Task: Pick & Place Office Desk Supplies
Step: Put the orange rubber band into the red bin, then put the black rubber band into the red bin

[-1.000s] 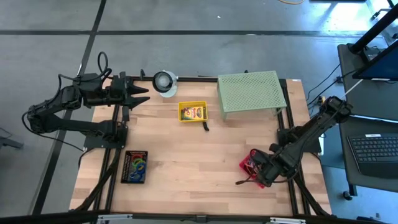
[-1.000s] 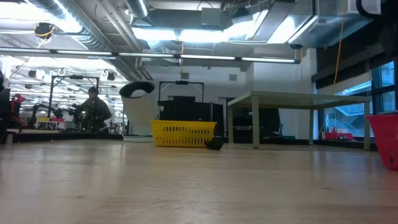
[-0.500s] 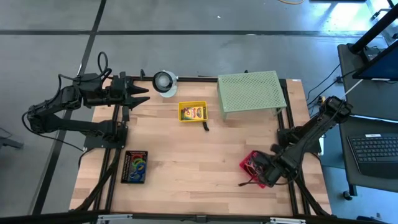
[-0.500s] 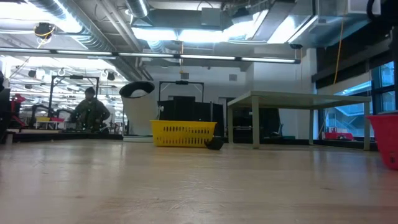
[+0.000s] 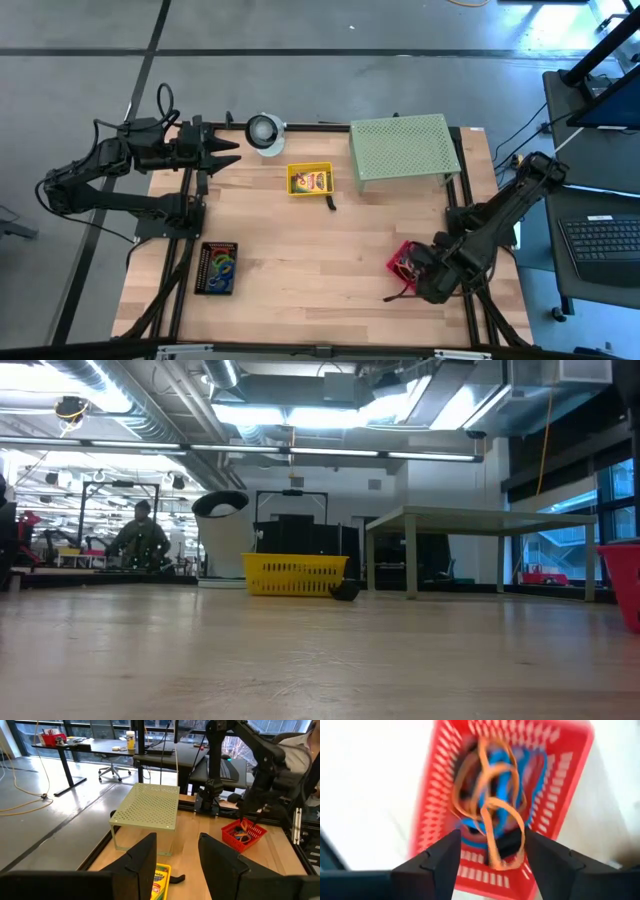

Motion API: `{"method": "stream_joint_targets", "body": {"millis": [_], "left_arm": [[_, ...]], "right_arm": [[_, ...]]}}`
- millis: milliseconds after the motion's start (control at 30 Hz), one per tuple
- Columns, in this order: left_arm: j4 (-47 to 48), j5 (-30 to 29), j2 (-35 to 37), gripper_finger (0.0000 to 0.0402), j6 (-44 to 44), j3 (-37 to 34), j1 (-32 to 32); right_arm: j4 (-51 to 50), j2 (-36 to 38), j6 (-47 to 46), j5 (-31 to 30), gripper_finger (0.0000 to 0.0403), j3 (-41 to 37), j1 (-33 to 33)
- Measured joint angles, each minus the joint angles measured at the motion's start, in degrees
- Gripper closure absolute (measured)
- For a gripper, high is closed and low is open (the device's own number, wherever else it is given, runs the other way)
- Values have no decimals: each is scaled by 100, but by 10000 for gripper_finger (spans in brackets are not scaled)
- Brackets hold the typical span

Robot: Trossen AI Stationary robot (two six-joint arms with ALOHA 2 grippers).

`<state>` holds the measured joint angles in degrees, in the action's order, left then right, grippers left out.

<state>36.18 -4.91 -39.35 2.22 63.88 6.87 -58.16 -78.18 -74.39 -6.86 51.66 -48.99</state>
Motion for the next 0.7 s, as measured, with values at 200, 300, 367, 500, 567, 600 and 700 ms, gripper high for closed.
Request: {"method": "stream_joint_targets", "body": {"millis": [200, 300, 367, 500, 567, 600, 700], "left_arm": [[0, -1, -2, 261, 0, 0, -1], [0, 0, -1, 261, 0, 0, -1], [0, -2, -2, 261, 0, 0, -2], [0, 0, -2, 261, 0, 0, 0], [-2, -1, -2, 261, 0, 0, -1], [0, -2, -2, 261, 0, 0, -1], [0, -2, 0, 261, 0, 0, 0]], "right_arm": [[-89, 164, -15, -498, 195, 404, 2], [-101, 138, -15, -443, 206, 302, 2], [-139, 118, -193, -495, 213, 185, 2], [-108, 121, -282, -1134, 222, 309, 63], [-40, 123, -276, -1478, 226, 507, 250], [87, 125, -195, -1618, 227, 575, 388], [1032, 124, 401, -1780, 231, 640, 962]]}}
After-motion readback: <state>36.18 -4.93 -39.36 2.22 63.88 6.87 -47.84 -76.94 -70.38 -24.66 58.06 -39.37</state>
